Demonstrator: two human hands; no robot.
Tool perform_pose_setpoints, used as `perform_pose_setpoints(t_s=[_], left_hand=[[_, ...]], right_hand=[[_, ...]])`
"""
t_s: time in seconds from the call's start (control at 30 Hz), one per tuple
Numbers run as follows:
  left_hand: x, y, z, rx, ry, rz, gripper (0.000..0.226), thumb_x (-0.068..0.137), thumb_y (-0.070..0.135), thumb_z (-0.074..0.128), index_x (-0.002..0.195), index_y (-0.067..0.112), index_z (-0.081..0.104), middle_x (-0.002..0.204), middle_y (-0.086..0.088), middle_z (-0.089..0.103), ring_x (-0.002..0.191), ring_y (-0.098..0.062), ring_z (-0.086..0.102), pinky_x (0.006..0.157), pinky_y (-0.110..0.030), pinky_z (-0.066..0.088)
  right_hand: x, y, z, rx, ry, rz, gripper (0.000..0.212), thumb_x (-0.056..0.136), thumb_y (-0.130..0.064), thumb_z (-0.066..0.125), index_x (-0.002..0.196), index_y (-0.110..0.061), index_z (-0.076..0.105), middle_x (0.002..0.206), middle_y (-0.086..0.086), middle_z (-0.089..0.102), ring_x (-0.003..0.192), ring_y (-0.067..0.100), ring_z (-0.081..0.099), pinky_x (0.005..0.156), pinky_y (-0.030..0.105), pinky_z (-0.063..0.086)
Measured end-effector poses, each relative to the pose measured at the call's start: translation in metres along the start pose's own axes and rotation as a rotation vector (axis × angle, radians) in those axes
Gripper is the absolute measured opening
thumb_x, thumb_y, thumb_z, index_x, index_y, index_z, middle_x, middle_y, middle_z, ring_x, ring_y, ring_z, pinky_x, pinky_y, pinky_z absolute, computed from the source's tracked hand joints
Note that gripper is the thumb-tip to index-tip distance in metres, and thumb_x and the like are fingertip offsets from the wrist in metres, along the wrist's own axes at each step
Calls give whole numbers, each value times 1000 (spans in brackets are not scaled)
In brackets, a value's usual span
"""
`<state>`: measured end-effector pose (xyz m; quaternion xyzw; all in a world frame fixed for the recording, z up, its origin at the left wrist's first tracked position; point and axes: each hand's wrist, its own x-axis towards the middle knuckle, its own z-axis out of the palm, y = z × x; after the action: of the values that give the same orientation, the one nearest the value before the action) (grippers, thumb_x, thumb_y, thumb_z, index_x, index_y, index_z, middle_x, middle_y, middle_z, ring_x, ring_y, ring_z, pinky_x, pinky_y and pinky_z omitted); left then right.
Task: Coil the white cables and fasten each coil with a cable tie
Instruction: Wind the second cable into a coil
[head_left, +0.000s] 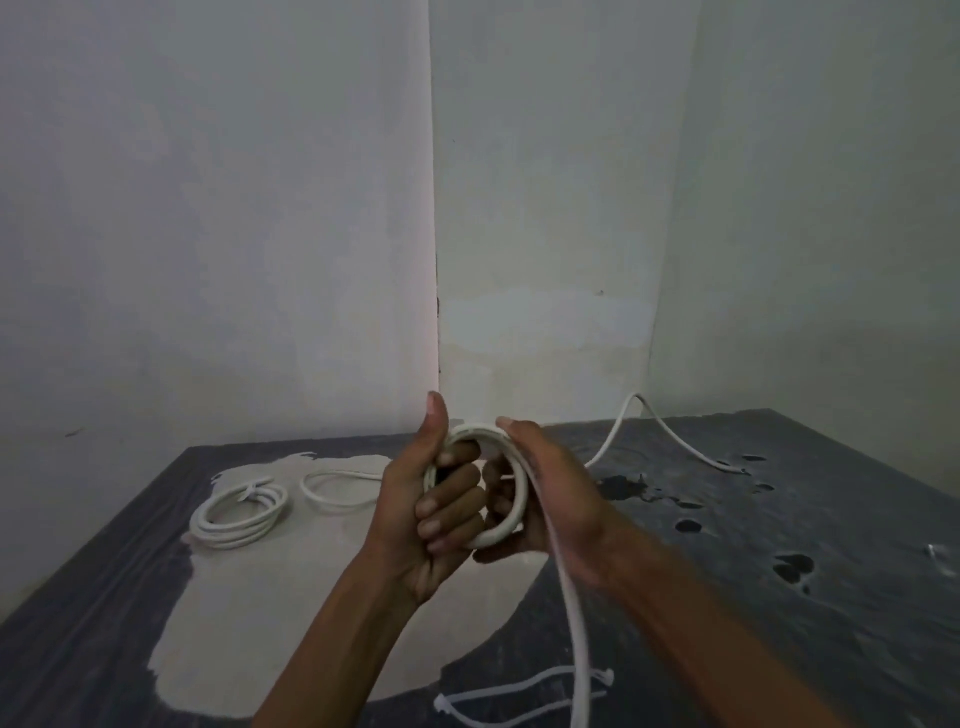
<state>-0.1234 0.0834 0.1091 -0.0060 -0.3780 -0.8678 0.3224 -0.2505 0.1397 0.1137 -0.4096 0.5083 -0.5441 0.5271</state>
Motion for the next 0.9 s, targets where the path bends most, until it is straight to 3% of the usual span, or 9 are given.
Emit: perform_pose_setpoints(t_s=[0.07, 0.17, 0.3, 0.47, 0.57, 0.7, 0.8, 0.9], left_hand=[[3, -2, 3, 11, 108, 64, 55, 84, 58, 51, 53, 14, 39, 28, 3, 29, 20, -3, 26, 26, -10, 14], [9, 1, 3, 62, 236, 173, 57, 84, 59, 46, 50, 14, 36, 30, 2, 28, 21, -5, 25, 27, -10, 17], [18, 0, -3, 276, 427, 246, 61, 93, 55, 40, 48, 13, 35, 35, 0, 27, 28, -8, 25, 32, -13, 22], [33, 2, -29, 455, 627, 326, 61, 96, 48, 41, 42, 19, 46, 42, -1, 28, 37, -11, 28, 43, -24, 24], [41, 3, -43, 388, 691, 337, 56, 98, 42, 40, 48, 16, 41, 41, 0, 26, 36, -11, 26, 41, -24, 23], [47, -6, -57, 431, 799, 334, 53, 98, 42, 39, 52, 16, 38, 41, 1, 28, 37, -12, 28, 45, -26, 25], [48, -13, -67, 680, 852, 313, 55, 100, 45, 32, 56, 15, 45, 39, 3, 39, 40, -13, 38, 51, -29, 34], [50, -13, -75, 1012, 730, 294, 60, 100, 47, 19, 60, 14, 50, 46, 4, 54, 45, -12, 52, 52, -24, 45]], right_hand=[[6, 6, 5, 191, 20, 40, 52, 87, -58, 52, 58, -15, 48, 57, 5, 41, 56, 20, 46, 64, 31, 50], [17, 7, 9, 366, 37, -4, 52, 85, -54, 61, 53, -16, 45, 51, 4, 37, 51, 16, 39, 67, 33, 42], [29, 15, 14, 481, 76, -139, 43, 80, -49, 69, 72, -8, 60, 50, 1, 33, 48, 11, 33, 59, 28, 36], [49, 24, 8, 272, 28, -299, 46, 79, -52, 62, 97, -10, 68, 56, -3, 37, 52, 10, 36, 61, 28, 36], [64, 24, 7, 4, 57, -329, 47, 84, -57, 54, 97, -14, 67, 53, -6, 38, 53, 9, 37, 64, 30, 38], [76, 32, 4, 254, -50, -267, 40, 78, -53, 63, 77, -13, 57, 53, -4, 27, 47, 8, 27, 54, 22, 34], [79, 41, -1, 361, -61, -239, 36, 76, -46, 65, 79, -10, 60, 51, -3, 24, 41, 7, 26, 48, 22, 40], [82, 40, -7, 374, 33, -234, 32, 76, -44, 66, 75, -12, 59, 49, -5, 24, 39, 6, 25, 43, 21, 34]])
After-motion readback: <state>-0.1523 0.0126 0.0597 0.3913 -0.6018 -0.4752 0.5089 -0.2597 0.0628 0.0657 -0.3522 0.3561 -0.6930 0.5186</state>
